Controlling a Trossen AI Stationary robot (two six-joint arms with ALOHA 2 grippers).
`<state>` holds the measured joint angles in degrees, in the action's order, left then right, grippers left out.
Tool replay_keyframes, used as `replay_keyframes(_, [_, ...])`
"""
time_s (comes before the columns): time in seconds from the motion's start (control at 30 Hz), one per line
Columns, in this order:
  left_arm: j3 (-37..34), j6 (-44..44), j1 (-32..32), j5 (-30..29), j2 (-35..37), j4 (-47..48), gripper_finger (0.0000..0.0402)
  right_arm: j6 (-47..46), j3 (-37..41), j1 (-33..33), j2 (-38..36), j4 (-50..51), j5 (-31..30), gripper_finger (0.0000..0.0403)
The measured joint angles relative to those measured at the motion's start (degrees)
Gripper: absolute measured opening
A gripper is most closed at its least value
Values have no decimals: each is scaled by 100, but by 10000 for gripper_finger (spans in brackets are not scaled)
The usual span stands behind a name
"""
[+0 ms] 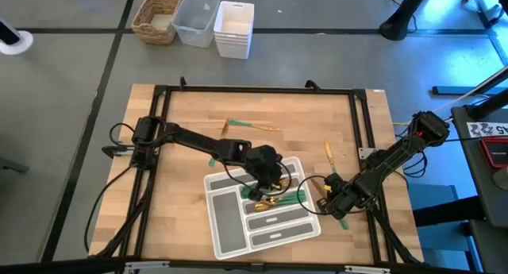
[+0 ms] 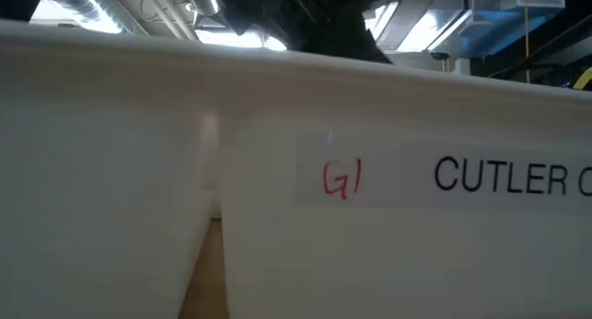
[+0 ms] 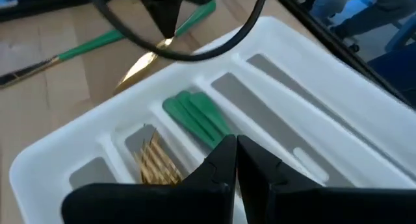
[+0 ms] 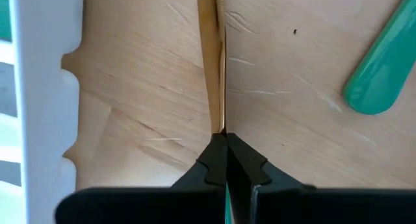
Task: Sort silverware
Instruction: Put the green knife into the white silverware tray
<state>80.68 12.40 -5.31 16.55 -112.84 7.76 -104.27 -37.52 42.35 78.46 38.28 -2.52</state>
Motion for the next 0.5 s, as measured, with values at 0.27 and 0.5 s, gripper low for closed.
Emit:
replay_keyframes(0.27, [0, -20, 33, -13, 0, 523, 5, -46, 0, 0, 2, 31, 4, 43])
replay_keyframes(0.5, [2, 31, 49, -23, 0, 1130, 5, -55, 0, 0, 2, 26, 2, 75])
